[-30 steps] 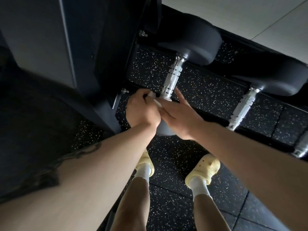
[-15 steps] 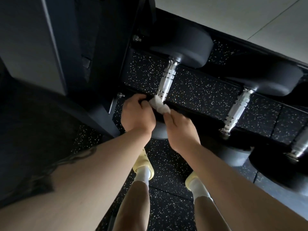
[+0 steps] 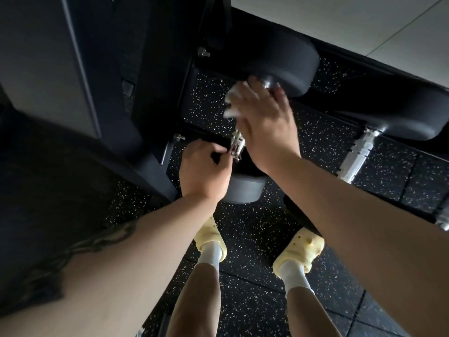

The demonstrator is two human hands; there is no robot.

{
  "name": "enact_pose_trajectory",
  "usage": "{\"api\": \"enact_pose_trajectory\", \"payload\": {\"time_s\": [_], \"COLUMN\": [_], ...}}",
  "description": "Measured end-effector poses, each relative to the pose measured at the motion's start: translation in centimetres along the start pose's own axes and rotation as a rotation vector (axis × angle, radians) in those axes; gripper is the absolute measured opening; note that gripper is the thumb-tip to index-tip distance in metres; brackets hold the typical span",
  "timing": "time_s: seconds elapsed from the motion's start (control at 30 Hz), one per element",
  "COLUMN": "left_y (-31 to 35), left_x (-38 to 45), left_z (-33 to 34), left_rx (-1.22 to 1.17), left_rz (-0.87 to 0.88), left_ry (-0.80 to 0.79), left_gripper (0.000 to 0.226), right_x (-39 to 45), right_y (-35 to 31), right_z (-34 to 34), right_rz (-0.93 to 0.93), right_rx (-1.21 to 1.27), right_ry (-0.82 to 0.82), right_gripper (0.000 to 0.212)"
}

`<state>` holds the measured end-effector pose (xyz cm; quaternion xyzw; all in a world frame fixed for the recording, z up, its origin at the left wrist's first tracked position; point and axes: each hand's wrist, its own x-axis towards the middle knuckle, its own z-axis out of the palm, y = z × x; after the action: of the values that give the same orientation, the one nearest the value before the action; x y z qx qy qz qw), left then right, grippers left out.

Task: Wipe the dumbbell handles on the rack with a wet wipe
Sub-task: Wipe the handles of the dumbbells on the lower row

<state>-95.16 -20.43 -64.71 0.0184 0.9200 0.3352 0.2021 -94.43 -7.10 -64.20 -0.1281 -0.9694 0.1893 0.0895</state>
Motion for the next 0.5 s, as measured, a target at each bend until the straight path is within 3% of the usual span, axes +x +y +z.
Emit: {"api": "enact_pose_trajectory", "payload": {"time_s": [0.1,0.23,0.3,0.4,0.47,0.5], "left_y": [-0.2,-0.6,-0.5,-0.4,-0.5,-0.6], "left_x": [0.1,0.5,0.3,0.3,0.4,0.5], "left_z": [0.0,0.2,0.1,0.1,0.2,0.3], "left_rx": [0.006,0.040,0.021,0.028,0.037,0.041], "left_rz": [0.020,0.017,0.004,-0.003,0.008,0.021], "left_ry": [0.010,0.001,-0.011,-0.014,-0.004,0.002], "left_gripper": [0.034,0.034,0.034,0.036,0.034,0.034], "right_x": [-1.3,0.0,1.5,0.9,-1.0,-1.8], "right_y": [0.9,2.8,4.5,3.9,2.3,1.9], "right_z": [2.0,0.6,-0.1,-0.1,0.7,0.9], "right_rz": [-0.177,-0.568,-0.626,-0.325,-0.248,-0.322], "right_rx": [-0.043,-0.152,-0.225,-0.138,-0.096,-0.078], "right_ry": [-0.296,-0.624,-0.529,-0.348,-0.419,-0.441], "right_gripper": [0.035,0.045,0.050,0.053,0.057,0.057]}}
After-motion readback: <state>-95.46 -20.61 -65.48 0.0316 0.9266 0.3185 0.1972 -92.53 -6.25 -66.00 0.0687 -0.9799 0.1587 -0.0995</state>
